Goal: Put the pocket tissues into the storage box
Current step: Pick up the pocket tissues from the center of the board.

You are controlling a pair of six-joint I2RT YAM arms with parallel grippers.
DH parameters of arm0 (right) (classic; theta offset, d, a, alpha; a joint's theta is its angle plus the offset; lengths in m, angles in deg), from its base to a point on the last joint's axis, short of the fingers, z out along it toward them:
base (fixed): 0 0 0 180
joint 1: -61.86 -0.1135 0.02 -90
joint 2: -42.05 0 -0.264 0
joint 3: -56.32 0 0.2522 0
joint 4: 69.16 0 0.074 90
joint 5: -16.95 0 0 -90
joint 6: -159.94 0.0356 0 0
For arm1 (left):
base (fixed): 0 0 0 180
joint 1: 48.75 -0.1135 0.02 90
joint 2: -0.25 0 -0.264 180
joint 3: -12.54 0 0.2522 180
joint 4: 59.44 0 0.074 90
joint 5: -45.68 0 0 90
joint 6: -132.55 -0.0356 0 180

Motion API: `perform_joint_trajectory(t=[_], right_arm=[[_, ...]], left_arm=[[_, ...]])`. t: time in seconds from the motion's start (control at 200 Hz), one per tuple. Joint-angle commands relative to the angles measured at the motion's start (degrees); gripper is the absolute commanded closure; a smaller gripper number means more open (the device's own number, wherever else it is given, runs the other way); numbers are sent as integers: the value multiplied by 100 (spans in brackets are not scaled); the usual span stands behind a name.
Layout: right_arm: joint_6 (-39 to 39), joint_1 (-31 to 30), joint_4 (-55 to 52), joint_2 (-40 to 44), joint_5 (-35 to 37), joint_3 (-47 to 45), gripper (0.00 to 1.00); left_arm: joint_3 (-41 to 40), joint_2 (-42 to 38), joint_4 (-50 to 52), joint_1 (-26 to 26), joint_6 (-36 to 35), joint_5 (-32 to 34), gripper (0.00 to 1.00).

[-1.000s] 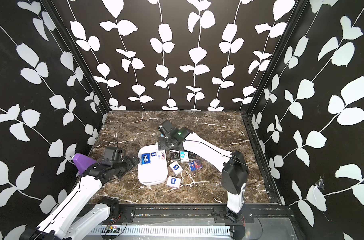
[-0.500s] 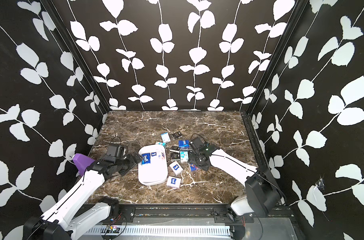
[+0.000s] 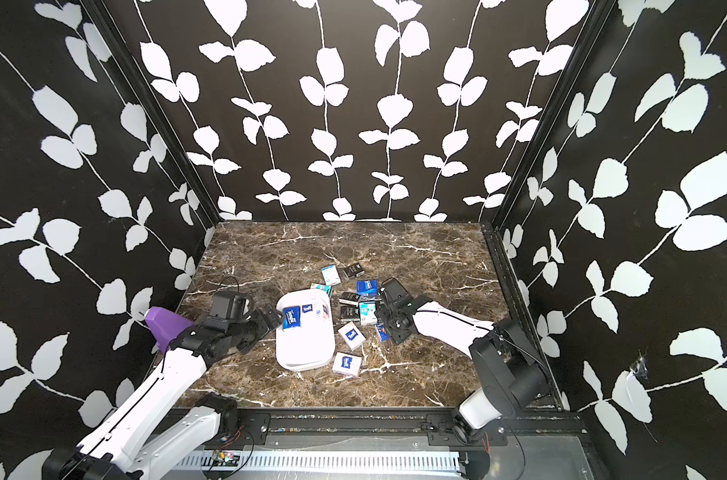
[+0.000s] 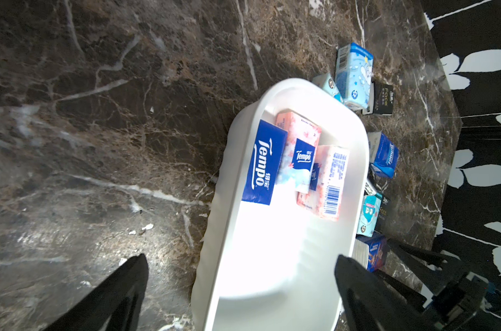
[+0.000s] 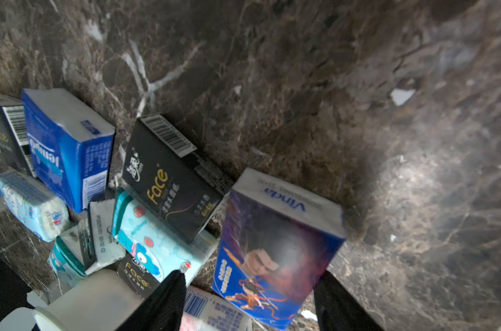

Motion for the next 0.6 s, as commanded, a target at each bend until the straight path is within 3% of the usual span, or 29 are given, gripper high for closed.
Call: perform_joint_trajectory(t=[0.0,0.48,0.595], right_arm=[[661,41,167,-45,-22,-200,29],[682,57,-42,-727,-212,-28,31],[638,59,-38,-868,-259,46,38]], left_arm=[[-172,-214,91,19,78,122,1],[-279,-441,151,21,201,174,1],[-287,-485,185,23,201,219,1]])
